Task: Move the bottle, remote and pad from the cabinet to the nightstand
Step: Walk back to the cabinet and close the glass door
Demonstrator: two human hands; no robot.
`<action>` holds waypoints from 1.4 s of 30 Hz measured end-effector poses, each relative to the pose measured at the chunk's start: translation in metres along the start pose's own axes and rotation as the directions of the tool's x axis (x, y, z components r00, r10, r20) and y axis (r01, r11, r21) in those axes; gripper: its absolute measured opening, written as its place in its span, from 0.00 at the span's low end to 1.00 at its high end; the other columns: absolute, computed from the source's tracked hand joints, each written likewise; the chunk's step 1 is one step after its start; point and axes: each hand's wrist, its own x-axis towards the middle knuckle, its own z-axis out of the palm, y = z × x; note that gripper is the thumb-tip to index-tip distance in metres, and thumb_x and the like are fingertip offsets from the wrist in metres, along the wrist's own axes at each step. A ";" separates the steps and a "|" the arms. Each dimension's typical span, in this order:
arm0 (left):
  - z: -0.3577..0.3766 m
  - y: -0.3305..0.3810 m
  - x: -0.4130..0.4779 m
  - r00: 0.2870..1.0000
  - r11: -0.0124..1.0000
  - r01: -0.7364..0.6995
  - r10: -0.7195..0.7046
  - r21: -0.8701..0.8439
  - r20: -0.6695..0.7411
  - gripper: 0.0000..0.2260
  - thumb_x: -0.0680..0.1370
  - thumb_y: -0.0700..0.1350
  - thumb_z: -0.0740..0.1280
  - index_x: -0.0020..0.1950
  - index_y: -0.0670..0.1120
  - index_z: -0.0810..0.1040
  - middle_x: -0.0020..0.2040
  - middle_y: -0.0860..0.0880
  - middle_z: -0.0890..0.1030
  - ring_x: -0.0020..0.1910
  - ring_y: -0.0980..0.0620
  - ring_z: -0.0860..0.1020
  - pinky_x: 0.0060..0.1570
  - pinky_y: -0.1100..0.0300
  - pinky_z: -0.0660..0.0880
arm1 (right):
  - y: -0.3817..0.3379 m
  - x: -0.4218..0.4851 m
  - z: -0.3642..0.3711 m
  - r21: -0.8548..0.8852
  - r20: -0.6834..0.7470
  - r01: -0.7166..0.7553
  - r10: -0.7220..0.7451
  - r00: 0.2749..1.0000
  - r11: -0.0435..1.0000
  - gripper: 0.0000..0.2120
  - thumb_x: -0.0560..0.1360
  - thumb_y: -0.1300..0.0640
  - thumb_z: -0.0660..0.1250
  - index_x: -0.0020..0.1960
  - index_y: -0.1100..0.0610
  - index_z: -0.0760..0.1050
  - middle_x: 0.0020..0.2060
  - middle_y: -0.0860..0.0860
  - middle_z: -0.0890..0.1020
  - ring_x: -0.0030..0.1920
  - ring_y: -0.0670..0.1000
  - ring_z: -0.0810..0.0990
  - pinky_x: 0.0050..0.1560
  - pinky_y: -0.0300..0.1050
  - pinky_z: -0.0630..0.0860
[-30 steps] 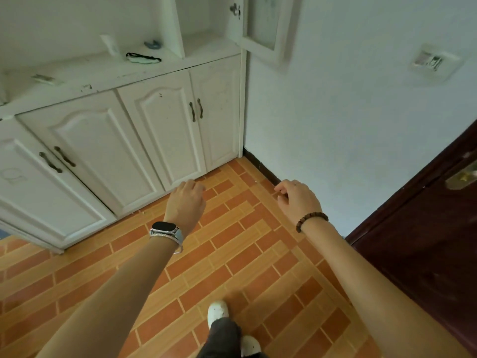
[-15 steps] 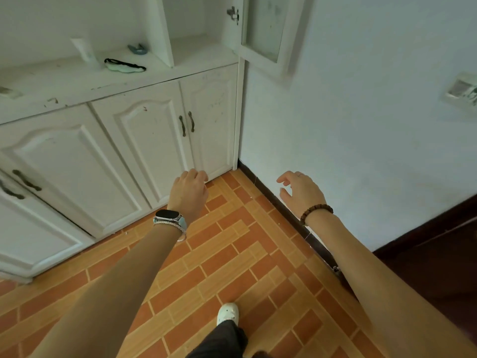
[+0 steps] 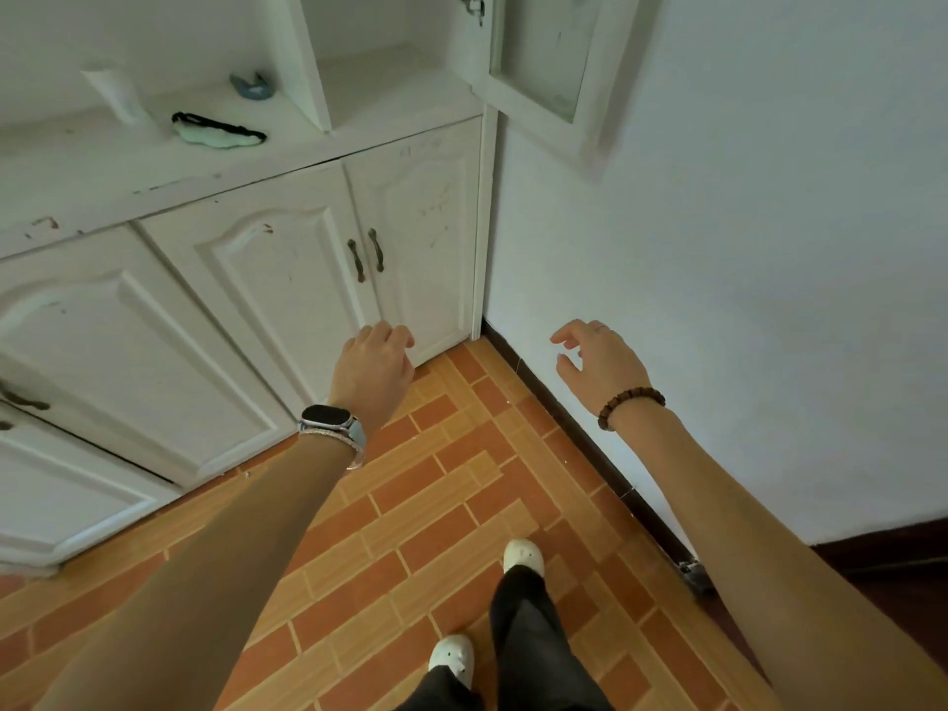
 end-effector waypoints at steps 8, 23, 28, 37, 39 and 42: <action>0.011 0.010 0.087 0.995 0.996 0.072 -0.068 0.048 -0.068 0.09 0.77 0.40 0.61 0.56 0.43 0.76 0.52 0.45 0.78 0.49 0.46 0.75 0.51 0.51 0.74 | 0.016 0.112 -0.024 0.020 0.051 0.142 -0.142 0.988 0.990 0.12 0.79 0.56 0.62 0.62 0.53 0.73 0.57 0.52 0.76 0.56 0.53 0.77 0.55 0.50 0.77; -0.021 -0.023 0.221 0.977 0.989 0.045 -0.014 0.140 -0.212 0.08 0.76 0.37 0.62 0.53 0.40 0.77 0.47 0.42 0.79 0.44 0.42 0.76 0.45 0.48 0.73 | -0.015 0.262 -0.046 0.013 0.036 0.279 -0.280 0.959 0.960 0.12 0.79 0.55 0.62 0.62 0.53 0.73 0.57 0.52 0.76 0.54 0.52 0.76 0.53 0.51 0.78; -0.042 -0.045 0.278 0.965 0.989 -0.025 0.061 0.143 -0.253 0.09 0.75 0.36 0.63 0.53 0.40 0.77 0.48 0.42 0.79 0.45 0.42 0.76 0.46 0.48 0.74 | -0.039 0.305 -0.061 -0.001 -0.035 0.274 -0.274 0.961 0.962 0.12 0.79 0.54 0.62 0.62 0.52 0.72 0.57 0.51 0.76 0.55 0.51 0.76 0.52 0.49 0.78; -0.094 -0.057 0.381 0.910 0.964 -0.184 0.241 0.192 -0.338 0.08 0.75 0.37 0.63 0.53 0.41 0.77 0.47 0.43 0.79 0.43 0.44 0.76 0.45 0.50 0.74 | -0.080 0.368 -0.134 -0.022 -0.321 0.287 -0.279 0.905 0.958 0.10 0.78 0.56 0.62 0.59 0.53 0.75 0.51 0.49 0.79 0.51 0.50 0.77 0.50 0.44 0.75; -0.105 -0.049 0.400 0.892 0.957 -0.217 0.274 0.190 -0.361 0.08 0.75 0.36 0.63 0.52 0.41 0.77 0.46 0.43 0.79 0.43 0.44 0.76 0.45 0.50 0.74 | -0.082 0.377 -0.155 0.008 -0.391 0.289 -0.263 0.882 0.957 0.10 0.78 0.57 0.62 0.58 0.53 0.75 0.50 0.49 0.79 0.50 0.50 0.77 0.50 0.46 0.76; -0.119 -0.029 0.427 0.855 0.941 -0.275 0.332 0.195 -0.398 0.08 0.75 0.36 0.63 0.52 0.41 0.78 0.45 0.44 0.78 0.43 0.44 0.76 0.45 0.49 0.74 | -0.080 0.385 -0.187 0.096 -0.492 0.307 -0.223 0.842 0.947 0.09 0.78 0.58 0.61 0.57 0.53 0.75 0.47 0.48 0.80 0.48 0.49 0.79 0.51 0.49 0.78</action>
